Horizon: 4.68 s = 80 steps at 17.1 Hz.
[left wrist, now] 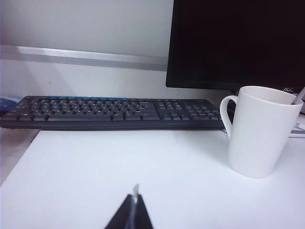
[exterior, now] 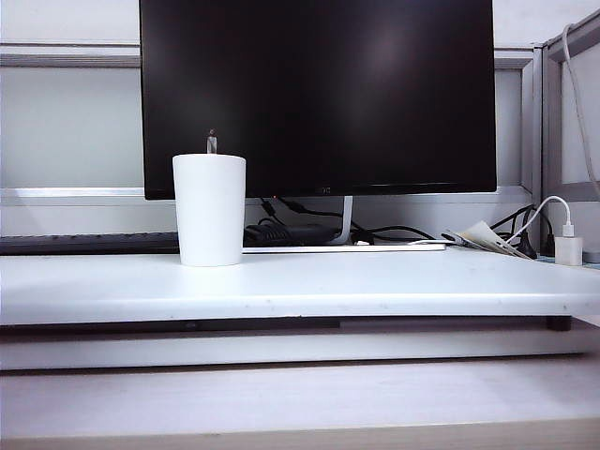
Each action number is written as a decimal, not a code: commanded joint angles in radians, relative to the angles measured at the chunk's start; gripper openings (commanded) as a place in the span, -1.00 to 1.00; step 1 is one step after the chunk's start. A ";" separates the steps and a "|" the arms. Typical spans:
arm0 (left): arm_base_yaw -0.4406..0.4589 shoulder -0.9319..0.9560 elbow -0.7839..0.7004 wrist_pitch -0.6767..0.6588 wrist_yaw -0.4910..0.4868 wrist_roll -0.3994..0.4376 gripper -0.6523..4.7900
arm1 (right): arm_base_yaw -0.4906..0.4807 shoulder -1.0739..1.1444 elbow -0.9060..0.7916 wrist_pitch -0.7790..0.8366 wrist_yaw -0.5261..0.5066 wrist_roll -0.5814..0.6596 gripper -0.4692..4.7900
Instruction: Pick up a spoon and stir the liquid in the cup.
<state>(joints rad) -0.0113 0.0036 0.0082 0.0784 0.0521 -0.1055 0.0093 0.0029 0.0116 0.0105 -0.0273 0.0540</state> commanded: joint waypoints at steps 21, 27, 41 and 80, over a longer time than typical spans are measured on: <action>-0.008 0.085 0.250 -0.031 0.204 -0.139 -0.78 | 0.000 0.018 0.062 0.215 -0.212 0.259 -0.83; -0.009 0.565 0.487 -0.023 0.416 -0.024 -0.78 | 0.001 0.302 0.245 0.234 -0.282 0.222 -0.83; -0.096 1.170 0.834 0.005 0.595 0.122 -0.78 | 0.500 1.444 1.049 0.203 -0.497 -0.064 -0.79; -0.095 1.186 0.840 -0.010 0.666 0.139 -0.78 | 0.660 1.843 1.297 0.368 -0.174 -0.178 -0.83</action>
<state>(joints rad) -0.1066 1.1919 0.8391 0.0597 0.7113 0.0326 0.6743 1.8496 1.3041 0.3611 -0.2123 -0.1246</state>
